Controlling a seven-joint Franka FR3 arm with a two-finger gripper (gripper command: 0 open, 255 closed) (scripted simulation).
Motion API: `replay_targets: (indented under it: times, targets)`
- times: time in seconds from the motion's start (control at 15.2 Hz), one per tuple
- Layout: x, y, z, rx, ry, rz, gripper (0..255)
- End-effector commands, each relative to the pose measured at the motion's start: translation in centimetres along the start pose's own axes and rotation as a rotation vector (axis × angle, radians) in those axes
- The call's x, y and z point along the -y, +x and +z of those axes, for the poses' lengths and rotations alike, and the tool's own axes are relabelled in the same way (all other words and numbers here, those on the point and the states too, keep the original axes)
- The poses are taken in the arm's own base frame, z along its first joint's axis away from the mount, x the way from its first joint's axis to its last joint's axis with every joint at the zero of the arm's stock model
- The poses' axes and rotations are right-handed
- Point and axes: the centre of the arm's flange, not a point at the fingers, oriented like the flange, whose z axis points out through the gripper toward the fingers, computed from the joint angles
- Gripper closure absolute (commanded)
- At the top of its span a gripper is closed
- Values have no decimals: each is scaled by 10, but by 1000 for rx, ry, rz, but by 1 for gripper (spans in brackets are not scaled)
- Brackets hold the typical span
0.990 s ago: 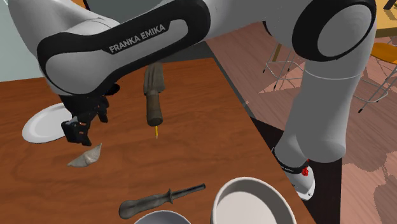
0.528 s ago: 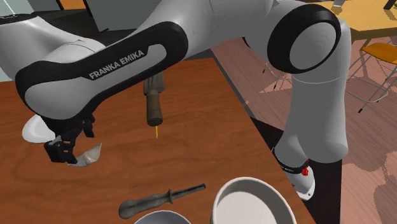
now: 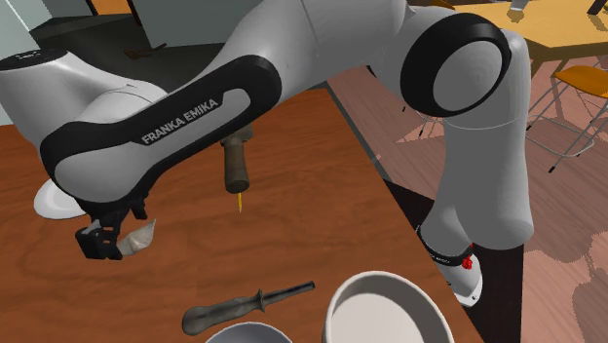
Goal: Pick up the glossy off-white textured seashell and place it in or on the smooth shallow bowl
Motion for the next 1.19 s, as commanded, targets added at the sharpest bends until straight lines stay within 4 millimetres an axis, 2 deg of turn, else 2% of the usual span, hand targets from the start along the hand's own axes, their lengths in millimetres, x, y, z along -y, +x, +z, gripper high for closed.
replay_targets:
  times: [0.0, 0.2, 0.26, 0.86, 1.12]
  targets:
    - [0, 0, 0, 0, 0, 0, 0]
    - [0, 0, 0, 0, 0, 0, 0]
    - [0, 0, 0, 0, 0, 0, 255]
    - [0, 0, 0, 0, 0, 0, 255]
    - [2, 3, -20, 0, 0, 0, 255]
